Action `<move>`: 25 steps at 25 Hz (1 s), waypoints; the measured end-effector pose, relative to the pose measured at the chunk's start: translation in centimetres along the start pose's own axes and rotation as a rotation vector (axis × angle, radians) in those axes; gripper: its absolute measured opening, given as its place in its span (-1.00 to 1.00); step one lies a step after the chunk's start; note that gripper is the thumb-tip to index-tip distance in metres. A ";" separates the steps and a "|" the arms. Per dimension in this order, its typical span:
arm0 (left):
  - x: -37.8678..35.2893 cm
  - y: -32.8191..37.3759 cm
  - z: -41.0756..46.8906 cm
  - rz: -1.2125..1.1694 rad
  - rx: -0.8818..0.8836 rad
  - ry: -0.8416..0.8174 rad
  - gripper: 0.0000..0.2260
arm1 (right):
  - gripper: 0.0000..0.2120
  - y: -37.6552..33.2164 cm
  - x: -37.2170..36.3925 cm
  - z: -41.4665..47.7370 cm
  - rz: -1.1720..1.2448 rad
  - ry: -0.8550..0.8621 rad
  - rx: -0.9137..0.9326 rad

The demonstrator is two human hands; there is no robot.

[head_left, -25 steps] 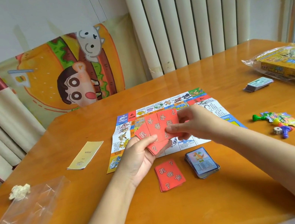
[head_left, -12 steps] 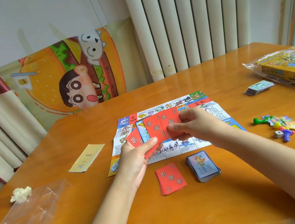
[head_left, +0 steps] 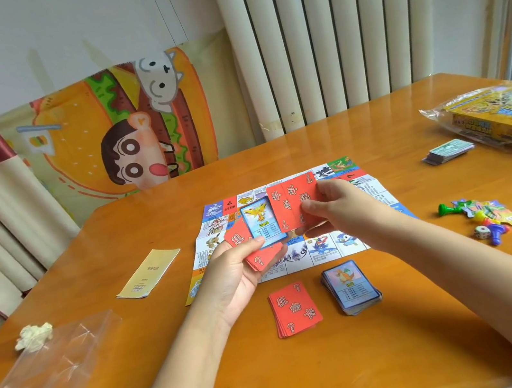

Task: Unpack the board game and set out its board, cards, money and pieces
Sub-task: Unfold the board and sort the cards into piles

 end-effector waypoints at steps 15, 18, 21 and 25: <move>1.2 0.7 0.2 0.086 -0.136 0.173 -0.79 | -0.89 0.1 -0.8 -0.4 -0.003 -0.016 0.057; 1.0 0.7 0.3 0.019 -0.109 0.163 -0.78 | -0.89 0.2 -0.8 -0.2 0.133 0.027 0.085; 2.1 1.6 0.3 -0.016 -0.115 0.231 -0.84 | -0.75 -0.8 -0.8 0.1 -0.133 -0.071 0.205; 4.8 1.8 0.5 -0.024 -0.050 0.323 -0.77 | -0.87 1.2 -4.0 -0.9 -0.339 -0.402 0.066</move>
Point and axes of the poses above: each hand's wrist, its own z-axis towards the middle knuckle, its own x-axis out of the back of the hand, y = z × x, the point moved 6 cm from there along z, towards the middle knuckle, and after that the axes turned 13 degrees about z, right-handed, at the moved point
